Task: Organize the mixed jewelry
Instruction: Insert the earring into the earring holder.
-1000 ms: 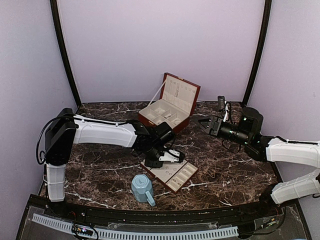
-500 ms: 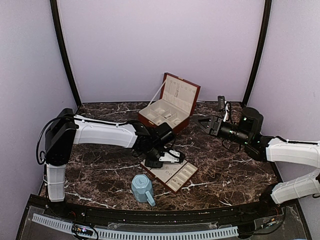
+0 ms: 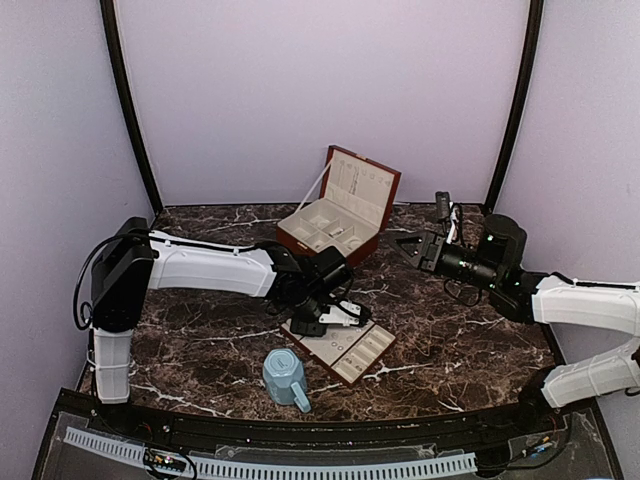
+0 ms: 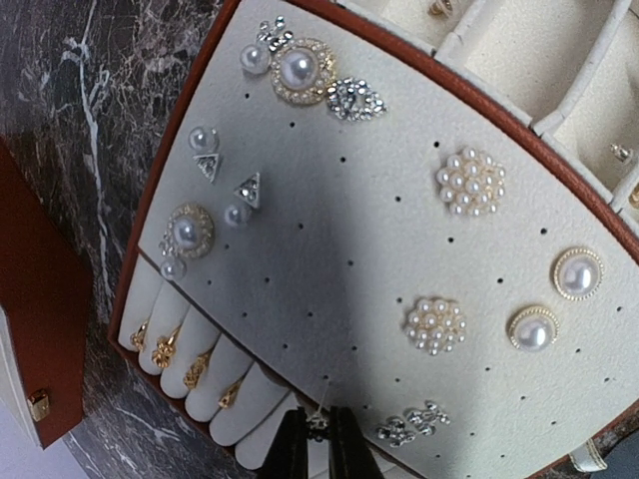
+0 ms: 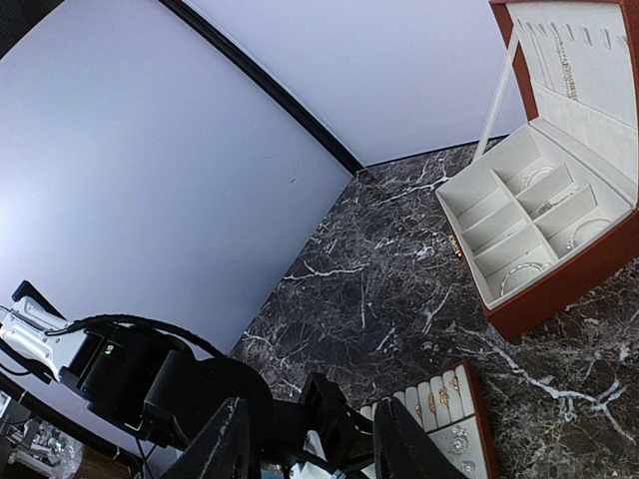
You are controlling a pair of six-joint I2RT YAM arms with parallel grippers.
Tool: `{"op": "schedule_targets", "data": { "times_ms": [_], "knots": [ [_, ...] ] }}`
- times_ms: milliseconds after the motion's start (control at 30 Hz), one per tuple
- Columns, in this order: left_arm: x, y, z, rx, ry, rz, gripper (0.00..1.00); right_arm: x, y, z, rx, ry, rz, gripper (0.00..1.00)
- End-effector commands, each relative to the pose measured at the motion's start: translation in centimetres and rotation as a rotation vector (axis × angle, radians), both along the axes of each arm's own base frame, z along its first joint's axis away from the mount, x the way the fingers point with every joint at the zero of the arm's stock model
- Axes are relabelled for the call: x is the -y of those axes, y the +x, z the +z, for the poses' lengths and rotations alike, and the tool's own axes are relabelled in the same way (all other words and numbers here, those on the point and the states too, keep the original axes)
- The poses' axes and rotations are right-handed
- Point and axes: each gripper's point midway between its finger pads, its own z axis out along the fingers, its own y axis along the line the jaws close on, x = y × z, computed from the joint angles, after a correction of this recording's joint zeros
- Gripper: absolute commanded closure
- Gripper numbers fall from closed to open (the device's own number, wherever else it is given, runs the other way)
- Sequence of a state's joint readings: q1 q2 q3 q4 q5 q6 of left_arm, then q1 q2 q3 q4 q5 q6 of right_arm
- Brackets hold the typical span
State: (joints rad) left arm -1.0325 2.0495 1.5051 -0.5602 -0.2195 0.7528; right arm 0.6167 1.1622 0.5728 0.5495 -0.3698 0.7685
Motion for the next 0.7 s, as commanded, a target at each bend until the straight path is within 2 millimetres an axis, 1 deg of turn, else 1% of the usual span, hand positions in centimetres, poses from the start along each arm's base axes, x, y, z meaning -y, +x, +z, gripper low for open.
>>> {"op": "schedule_targets", "data": {
  "times_ms": [0,367,667],
  "knots": [
    [-0.25,-0.28,-0.9,-0.017,0.035,-0.007,0.99,0.06,0.07,1.09,0.04,0.027,0.003,0.57],
    [0.24,-0.23,-0.83,-0.023,0.018,-0.006,0.99,0.05,0.12,0.87,0.036,0.023,0.003,0.57],
    [0.11,-0.39,-0.99,-0.031,0.024,-0.007,1.0,0.05,0.08,0.91,0.036,0.023,0.003,0.57]
  ]
}}
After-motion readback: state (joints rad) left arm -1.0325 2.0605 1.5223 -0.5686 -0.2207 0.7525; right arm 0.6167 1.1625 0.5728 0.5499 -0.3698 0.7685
